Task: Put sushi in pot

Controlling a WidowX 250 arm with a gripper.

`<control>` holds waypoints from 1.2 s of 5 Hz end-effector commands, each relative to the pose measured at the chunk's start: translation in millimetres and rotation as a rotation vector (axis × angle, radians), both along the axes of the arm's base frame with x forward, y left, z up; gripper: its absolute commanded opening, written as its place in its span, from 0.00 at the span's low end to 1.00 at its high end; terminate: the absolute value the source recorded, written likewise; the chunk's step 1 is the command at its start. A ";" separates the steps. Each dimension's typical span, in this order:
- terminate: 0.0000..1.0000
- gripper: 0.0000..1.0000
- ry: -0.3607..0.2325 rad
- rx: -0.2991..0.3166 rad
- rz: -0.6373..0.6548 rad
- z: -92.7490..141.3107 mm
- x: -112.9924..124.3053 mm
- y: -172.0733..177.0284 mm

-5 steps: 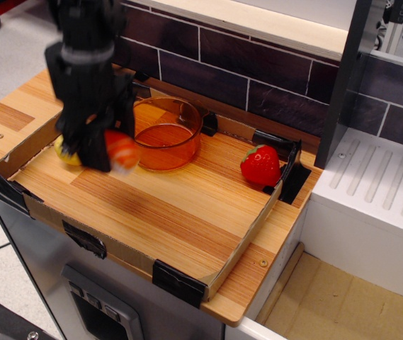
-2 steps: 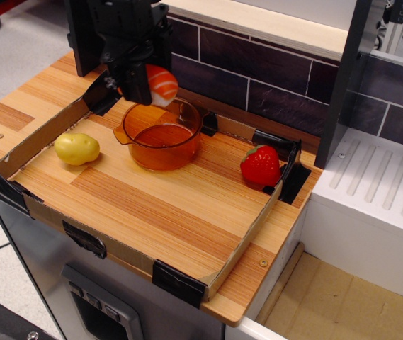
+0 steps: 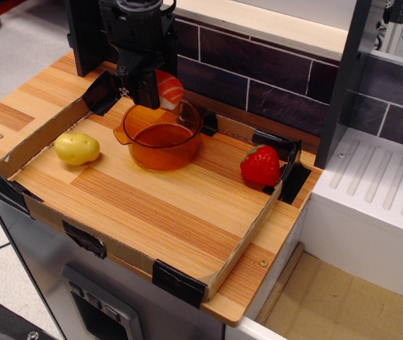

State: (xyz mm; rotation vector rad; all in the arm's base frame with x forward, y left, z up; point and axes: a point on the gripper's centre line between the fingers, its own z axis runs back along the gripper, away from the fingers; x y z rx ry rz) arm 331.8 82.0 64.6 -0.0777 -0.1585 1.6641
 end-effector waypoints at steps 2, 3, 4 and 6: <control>0.00 1.00 0.007 0.022 -0.024 8.6 1.1 -9.9; 0.00 1.00 -0.001 0.022 -0.001 11.7 1.5 -7.6; 0.00 1.00 -0.031 0.016 0.004 22.3 2.1 -6.1; 0.00 1.00 -0.077 -0.066 -0.064 82.9 -15.2 -14.2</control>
